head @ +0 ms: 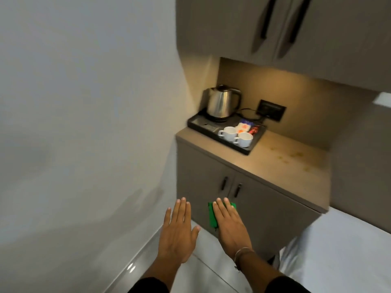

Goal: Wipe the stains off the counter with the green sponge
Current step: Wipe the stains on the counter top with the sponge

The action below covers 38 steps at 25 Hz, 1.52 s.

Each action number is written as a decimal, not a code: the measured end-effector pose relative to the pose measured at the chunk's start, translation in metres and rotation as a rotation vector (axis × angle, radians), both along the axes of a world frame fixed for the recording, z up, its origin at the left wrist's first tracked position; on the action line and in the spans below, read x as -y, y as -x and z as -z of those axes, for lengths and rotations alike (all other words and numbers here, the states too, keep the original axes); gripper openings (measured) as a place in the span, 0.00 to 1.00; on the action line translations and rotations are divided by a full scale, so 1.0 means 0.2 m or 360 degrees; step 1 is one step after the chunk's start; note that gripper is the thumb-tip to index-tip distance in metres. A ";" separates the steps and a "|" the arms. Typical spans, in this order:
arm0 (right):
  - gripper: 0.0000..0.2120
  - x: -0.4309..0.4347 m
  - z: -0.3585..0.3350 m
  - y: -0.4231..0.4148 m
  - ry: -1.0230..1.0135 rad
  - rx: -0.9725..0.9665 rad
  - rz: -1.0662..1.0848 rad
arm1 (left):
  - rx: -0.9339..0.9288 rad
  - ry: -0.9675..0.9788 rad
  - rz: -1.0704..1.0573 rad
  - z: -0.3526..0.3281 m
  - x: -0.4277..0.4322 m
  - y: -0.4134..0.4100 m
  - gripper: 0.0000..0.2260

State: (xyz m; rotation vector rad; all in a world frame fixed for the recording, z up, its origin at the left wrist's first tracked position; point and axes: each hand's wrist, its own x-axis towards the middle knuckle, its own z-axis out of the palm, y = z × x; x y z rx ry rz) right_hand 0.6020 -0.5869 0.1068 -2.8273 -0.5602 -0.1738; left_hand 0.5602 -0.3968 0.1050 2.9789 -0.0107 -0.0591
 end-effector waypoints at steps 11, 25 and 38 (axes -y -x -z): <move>0.38 1.01 -0.10 -0.74 0.0047 -0.0099 0.0681 | 0.0153 0.0067 0.0649 -0.07 0.84 -1.20 0.36; 0.38 1.35 0.00 -1.18 0.0091 -0.0399 0.0867 | -0.0064 0.0086 0.0913 0.11 1.31 -1.95 0.36; 0.35 1.62 0.04 -1.22 -0.0281 -0.0234 0.1013 | 0.0047 0.0244 0.0886 0.21 1.31 -1.96 0.36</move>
